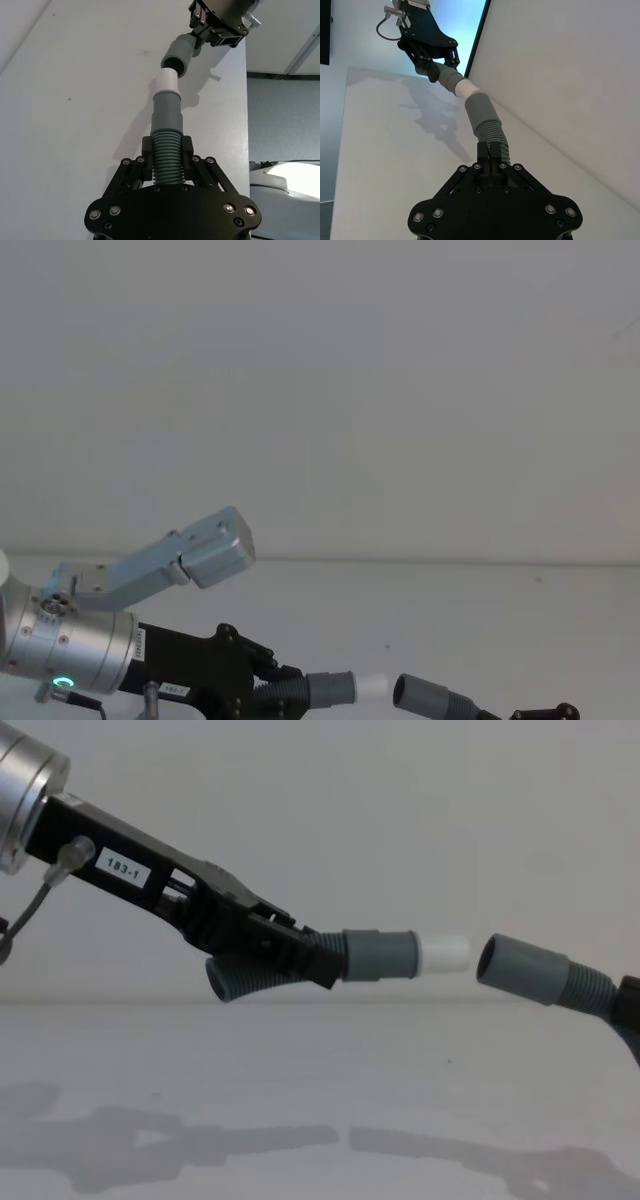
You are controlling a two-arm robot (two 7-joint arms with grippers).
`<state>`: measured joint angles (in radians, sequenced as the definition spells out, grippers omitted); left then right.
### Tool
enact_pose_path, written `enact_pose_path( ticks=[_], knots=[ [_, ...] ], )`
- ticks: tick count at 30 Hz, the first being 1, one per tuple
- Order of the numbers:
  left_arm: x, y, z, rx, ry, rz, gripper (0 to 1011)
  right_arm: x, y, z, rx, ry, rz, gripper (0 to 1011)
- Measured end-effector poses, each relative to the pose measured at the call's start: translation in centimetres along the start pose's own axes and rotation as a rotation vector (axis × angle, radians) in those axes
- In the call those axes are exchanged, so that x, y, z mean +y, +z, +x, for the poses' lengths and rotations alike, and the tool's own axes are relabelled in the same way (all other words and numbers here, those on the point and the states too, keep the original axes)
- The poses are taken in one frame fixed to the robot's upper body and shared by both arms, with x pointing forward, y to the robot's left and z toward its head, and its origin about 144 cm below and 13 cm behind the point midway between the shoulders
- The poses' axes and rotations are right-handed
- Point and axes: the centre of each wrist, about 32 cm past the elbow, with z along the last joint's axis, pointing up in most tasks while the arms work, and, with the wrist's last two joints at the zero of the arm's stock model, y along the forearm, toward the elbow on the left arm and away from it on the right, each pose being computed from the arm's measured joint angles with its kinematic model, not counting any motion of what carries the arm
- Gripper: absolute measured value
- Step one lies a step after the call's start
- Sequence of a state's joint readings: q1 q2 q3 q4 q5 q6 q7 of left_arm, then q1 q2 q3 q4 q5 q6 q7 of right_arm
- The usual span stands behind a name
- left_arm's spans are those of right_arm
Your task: Use both hands to pick up one end of the pipe from the table, align the ends, and insert them.
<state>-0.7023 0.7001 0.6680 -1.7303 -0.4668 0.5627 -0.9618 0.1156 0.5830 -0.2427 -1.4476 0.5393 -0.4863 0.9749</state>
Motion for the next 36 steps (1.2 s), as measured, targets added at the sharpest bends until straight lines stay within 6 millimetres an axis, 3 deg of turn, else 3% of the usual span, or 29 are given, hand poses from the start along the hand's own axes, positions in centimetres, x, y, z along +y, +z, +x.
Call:
enact_pose_path(
  ticks=[36],
  knots=[
    [-0.7, 0.5, 1.1, -0.003, -0.037, 0.014, 294, 0.0, 0.0, 0.0, 0.0, 0.0, 0.0, 16]
  ],
)
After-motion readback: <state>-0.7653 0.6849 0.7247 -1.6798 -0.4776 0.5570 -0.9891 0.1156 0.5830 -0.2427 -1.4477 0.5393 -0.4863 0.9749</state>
